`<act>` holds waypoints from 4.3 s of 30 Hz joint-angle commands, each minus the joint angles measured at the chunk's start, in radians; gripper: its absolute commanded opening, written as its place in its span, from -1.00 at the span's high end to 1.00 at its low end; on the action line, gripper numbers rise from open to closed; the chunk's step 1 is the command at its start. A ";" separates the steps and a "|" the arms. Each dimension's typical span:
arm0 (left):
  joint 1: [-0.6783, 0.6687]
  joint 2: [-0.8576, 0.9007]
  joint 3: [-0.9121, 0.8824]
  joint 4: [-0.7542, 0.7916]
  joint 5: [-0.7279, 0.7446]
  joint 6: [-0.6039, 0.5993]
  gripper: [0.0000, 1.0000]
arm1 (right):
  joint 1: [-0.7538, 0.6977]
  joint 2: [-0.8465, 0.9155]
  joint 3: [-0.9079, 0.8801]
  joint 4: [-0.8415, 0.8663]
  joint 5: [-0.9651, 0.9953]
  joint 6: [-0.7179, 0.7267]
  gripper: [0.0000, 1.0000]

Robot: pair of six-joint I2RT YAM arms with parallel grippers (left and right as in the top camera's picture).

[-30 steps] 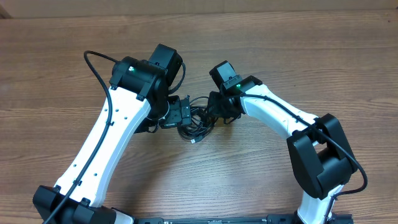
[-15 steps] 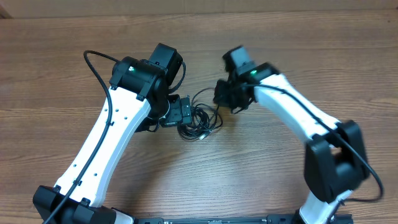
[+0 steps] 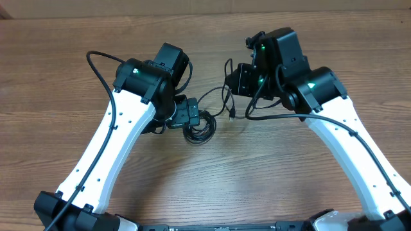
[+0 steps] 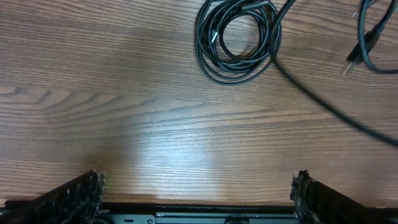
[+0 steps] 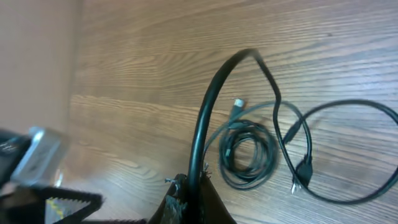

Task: Untangle cables

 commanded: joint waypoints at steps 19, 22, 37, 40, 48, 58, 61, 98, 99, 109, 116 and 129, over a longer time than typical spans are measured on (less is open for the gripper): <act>0.002 -0.022 0.000 0.058 -0.014 -0.009 -1.00 | 0.002 -0.018 0.024 0.085 -0.434 0.058 0.93; 0.002 -0.011 0.000 0.071 -0.010 -0.009 -0.90 | 0.002 -0.023 0.024 0.098 -0.461 0.101 0.93; 0.003 0.149 0.000 0.001 0.061 0.082 0.07 | -0.018 -0.027 0.025 0.166 -0.419 0.125 0.93; 0.004 0.152 0.000 -0.006 -0.026 0.078 0.40 | -0.045 -0.027 0.025 0.148 -0.375 0.120 0.93; 0.098 0.152 0.000 -0.089 -0.221 -0.054 0.57 | -0.151 -0.027 0.025 -0.043 -0.180 0.071 0.93; 0.193 0.152 0.000 -0.093 -0.158 -0.052 0.30 | -0.213 -0.027 0.025 -0.192 0.103 0.072 0.93; 0.191 0.152 0.000 -0.093 -0.153 -0.048 0.07 | -0.213 -0.027 0.025 -0.191 0.143 0.072 0.93; -0.055 0.152 0.000 -0.124 0.495 0.599 0.01 | -0.301 -0.025 0.025 -0.253 0.245 0.076 0.93; -0.068 0.152 0.000 -0.122 0.496 0.592 0.01 | -0.309 -0.025 0.025 -0.257 0.245 0.076 0.93; -0.100 0.068 0.002 -0.180 0.679 0.585 0.23 | -0.401 -0.025 0.025 -0.320 0.238 0.074 0.93; -0.102 -0.216 0.002 -0.174 0.565 0.422 0.24 | -0.446 -0.025 0.025 -0.338 0.239 0.068 0.93; -0.103 -0.566 0.001 -0.158 -0.029 -0.032 -0.70 | -0.461 -0.025 0.025 -0.288 0.191 0.068 0.92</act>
